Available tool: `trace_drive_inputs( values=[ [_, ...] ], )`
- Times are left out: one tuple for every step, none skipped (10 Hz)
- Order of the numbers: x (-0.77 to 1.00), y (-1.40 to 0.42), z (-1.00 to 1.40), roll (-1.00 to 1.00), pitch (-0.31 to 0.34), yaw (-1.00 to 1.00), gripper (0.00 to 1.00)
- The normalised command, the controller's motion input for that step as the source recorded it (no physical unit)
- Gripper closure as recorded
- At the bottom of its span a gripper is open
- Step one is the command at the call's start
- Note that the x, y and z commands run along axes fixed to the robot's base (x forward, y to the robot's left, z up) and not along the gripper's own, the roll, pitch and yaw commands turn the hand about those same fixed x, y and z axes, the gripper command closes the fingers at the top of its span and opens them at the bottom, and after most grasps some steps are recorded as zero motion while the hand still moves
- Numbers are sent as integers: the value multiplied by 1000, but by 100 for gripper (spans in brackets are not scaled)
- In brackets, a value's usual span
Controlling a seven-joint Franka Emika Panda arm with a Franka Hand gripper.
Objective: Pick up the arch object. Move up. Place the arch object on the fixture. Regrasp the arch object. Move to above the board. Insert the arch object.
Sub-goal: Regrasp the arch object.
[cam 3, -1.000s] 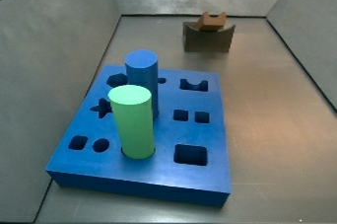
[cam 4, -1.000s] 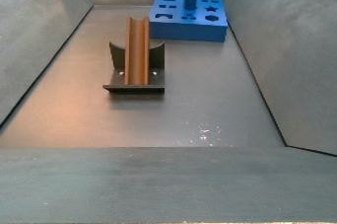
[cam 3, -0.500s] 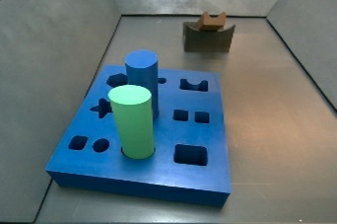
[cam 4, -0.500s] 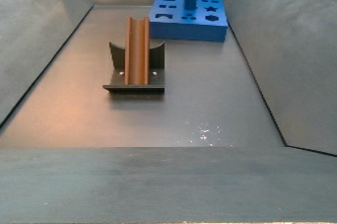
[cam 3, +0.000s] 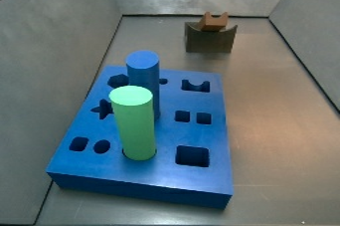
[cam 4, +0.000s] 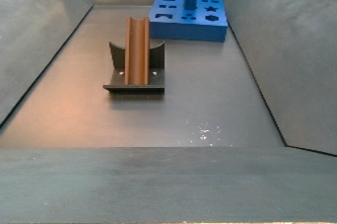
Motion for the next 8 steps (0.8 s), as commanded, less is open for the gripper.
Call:
trace_drive_inputs(
  values=[
    [254,-59,-21,172,28,128,0],
    [251,-57,-23,168,32,117,0],
    [250,-56,-24,167,35,113,0],
    [247,-55,-27,163,39,109,0],
    [243,-53,-30,158,45,106,0],
    [241,-52,-31,155,49,106,0],
    [237,-51,-32,150,54,108,0],
    [236,-51,-32,148,56,108,0]
  ],
)
